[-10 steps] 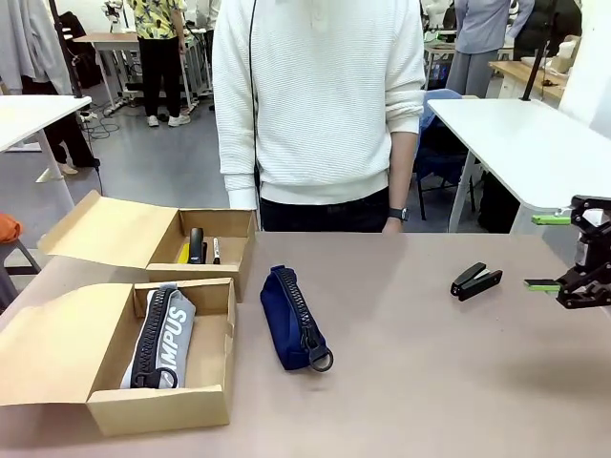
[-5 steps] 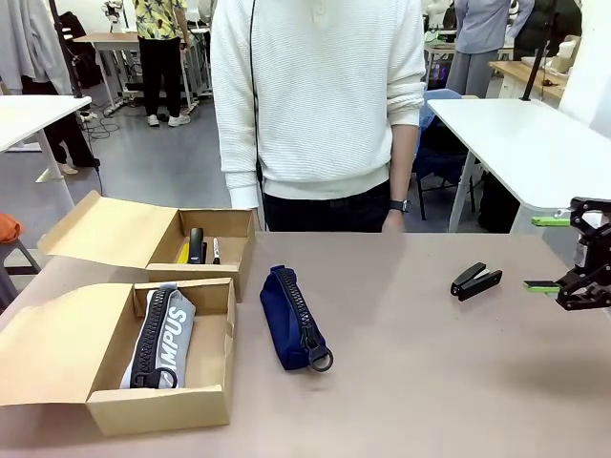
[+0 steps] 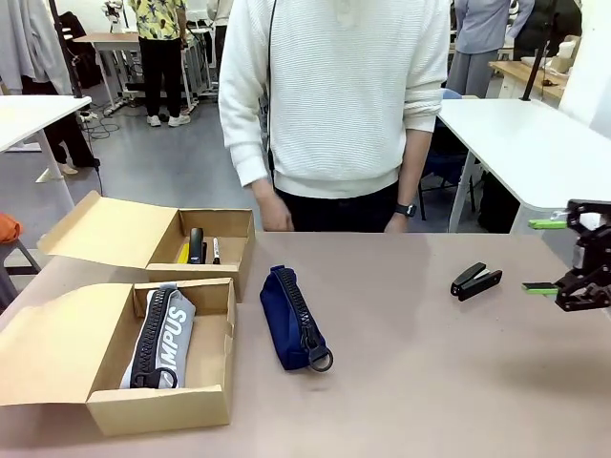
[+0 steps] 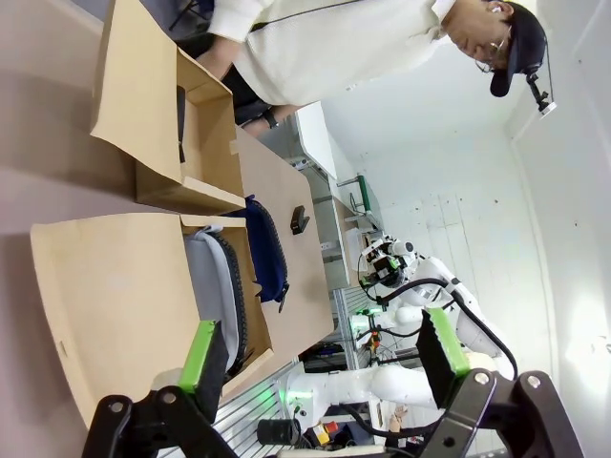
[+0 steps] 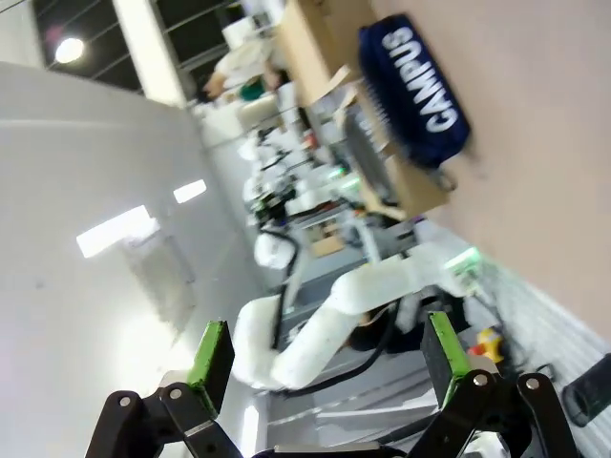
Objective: Place items inside the box.
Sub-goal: Pick up a Pencil pouch or Stapler and place it inside the Mailer Box closest to the robot.
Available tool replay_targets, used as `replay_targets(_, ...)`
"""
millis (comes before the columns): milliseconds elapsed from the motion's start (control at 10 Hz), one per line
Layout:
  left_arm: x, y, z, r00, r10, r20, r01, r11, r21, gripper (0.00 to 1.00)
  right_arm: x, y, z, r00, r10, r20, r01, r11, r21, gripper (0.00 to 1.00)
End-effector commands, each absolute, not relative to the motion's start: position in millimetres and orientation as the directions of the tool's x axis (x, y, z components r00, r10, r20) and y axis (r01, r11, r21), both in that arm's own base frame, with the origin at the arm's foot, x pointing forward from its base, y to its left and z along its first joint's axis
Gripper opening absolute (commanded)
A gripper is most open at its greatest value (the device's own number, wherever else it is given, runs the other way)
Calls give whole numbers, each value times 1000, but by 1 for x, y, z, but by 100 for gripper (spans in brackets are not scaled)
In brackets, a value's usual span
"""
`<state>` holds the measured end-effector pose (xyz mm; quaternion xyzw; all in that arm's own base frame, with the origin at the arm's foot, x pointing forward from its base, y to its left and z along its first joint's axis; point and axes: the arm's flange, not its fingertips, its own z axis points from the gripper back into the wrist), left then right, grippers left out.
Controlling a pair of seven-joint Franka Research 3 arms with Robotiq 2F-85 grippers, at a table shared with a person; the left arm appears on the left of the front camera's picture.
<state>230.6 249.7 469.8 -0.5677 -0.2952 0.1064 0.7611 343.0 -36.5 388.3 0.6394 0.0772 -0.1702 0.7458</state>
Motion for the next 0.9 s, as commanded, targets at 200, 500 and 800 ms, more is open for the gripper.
replay_targets(200,231,249,472,796,496,347,198,328,-924,100,393,32,426,829,-537,-156,556,765,325,100)
replay_targets(500,231,249,472,796,496,347,198,328,-924,100,353,-1,438,676,-731,-95,665,549,506,100)
replay_targets(800,231,249,472,796,496,347,198,328,-924,100,394,26,431,933,-360,14,317,839,443,100)
